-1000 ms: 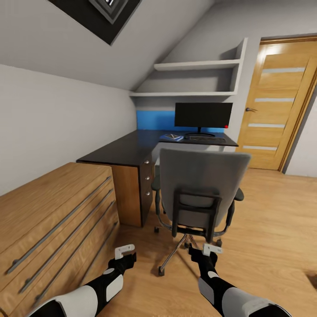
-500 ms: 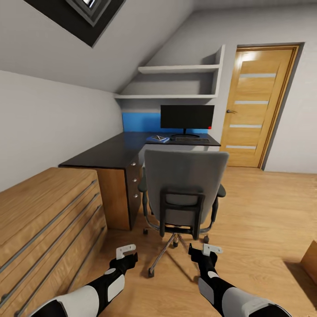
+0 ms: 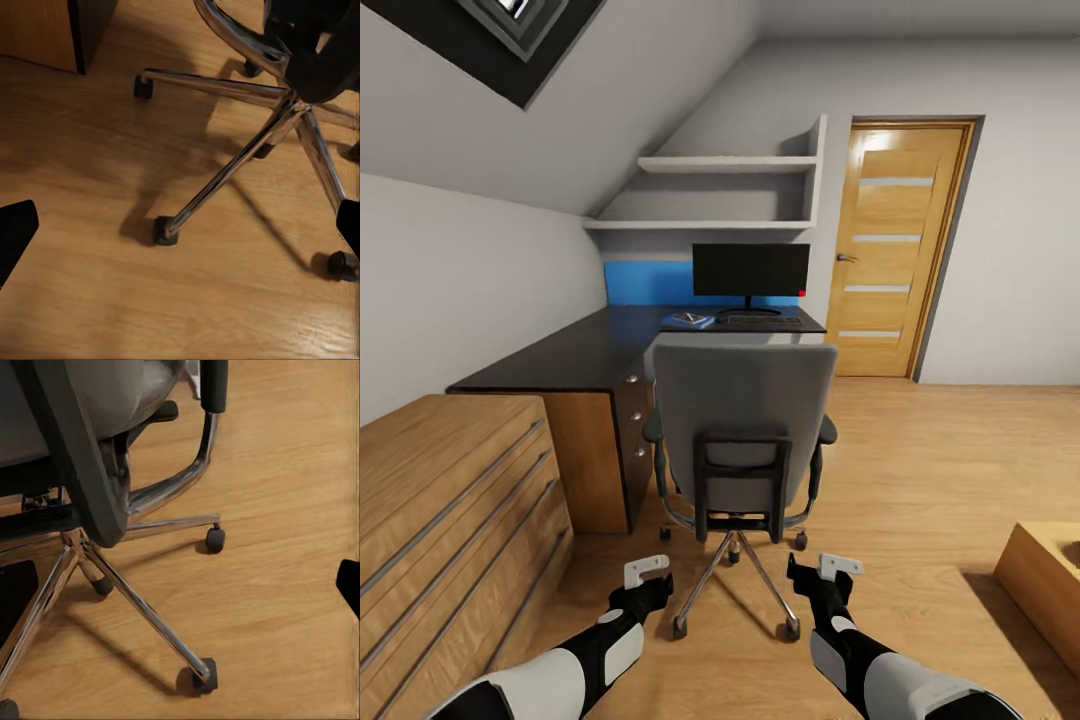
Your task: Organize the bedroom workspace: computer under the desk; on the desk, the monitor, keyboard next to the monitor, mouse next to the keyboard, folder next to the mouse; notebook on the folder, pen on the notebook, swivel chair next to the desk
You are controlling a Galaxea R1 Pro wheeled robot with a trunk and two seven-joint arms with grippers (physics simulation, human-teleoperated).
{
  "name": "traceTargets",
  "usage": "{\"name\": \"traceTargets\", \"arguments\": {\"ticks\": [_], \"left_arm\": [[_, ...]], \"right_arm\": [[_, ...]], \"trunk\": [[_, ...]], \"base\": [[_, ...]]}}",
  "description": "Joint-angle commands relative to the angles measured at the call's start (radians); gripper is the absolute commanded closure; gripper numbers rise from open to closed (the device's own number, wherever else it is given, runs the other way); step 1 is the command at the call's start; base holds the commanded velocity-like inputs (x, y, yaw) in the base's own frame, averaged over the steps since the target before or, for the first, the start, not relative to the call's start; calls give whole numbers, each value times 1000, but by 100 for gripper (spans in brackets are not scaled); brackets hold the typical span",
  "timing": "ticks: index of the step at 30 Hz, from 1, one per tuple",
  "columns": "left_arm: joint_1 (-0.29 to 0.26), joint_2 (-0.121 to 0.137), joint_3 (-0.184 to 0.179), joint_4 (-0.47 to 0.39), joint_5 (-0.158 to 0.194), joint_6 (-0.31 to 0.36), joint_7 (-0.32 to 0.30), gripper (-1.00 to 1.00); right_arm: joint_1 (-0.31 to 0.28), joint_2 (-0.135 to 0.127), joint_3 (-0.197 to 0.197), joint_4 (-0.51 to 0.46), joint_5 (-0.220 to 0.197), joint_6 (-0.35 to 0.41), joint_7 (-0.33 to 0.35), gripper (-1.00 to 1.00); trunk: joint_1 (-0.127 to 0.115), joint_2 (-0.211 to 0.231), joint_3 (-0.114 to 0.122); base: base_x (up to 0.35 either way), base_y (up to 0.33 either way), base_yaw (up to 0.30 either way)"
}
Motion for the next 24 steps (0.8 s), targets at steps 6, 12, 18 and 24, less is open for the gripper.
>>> {"name": "traceTargets", "arguments": {"ticks": [6, 12, 18, 24], "left_arm": [[0, 0, -9, -2, 2, -3, 8, -100], [0, -2, -10, -4, 1, -1, 11, -100], [0, -3, -12, -6, 1, 1, 11, -100], [0, -16, -11, -6, 1, 2, 11, -100]], "right_arm": [[-1, 0, 8, 1, 0, -2, -5, -100], [-1, 1, 8, 1, 2, -2, -5, -100], [-1, 2, 8, 1, 2, -2, -5, -100], [-1, 2, 10, 1, 2, -2, -5, -100]], "trunk": [[0, 0, 3], [7, -14, -2], [30, -56, -20], [53, -98, -39]], "base": [[0, 0, -196], [0, 0, -79], [0, 0, -13], [0, 0, -1]]}}
